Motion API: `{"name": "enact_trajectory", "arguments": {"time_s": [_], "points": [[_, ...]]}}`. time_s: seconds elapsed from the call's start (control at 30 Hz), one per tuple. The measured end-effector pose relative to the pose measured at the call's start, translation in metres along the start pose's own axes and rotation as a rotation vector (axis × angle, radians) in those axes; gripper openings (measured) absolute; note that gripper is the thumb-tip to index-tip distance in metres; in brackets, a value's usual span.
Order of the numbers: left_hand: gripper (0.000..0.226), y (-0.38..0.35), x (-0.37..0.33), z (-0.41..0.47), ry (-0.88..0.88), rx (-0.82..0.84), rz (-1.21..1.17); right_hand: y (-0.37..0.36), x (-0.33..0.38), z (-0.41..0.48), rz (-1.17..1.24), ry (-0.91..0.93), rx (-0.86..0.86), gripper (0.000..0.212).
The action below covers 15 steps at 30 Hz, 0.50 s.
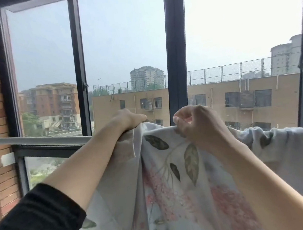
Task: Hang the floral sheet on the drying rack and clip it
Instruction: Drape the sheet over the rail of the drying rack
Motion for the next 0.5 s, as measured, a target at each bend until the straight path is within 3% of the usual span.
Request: {"name": "enact_trajectory", "arguments": {"time_s": [0.13,0.27,0.4,0.5], "points": [[0.040,0.017,-0.004,-0.014,-0.082,-0.170,-0.025,-0.050,0.028,0.002,-0.109,0.052,0.231,0.039],[0.018,0.045,0.009,-0.038,-0.164,-0.415,-0.238,-0.057,0.040,-0.002,-0.257,0.152,0.171,0.052],[0.027,0.066,0.032,-0.078,-0.293,-0.510,-0.455,-0.054,0.033,-0.004,-0.230,0.182,0.141,0.062],[0.044,0.062,0.061,-0.107,-0.341,-0.496,-0.486,-0.054,0.023,-0.003,-0.224,0.167,0.150,0.065]]}}
Point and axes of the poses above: each hand's wrist, its own z-axis towards the middle knuckle, its own y-axis out of the back of the hand, x = y × z, the point moved 9 cm from there along z, towards the middle knuckle, and after that the axes turned 8 degrees about y, right-handed, at the moved point
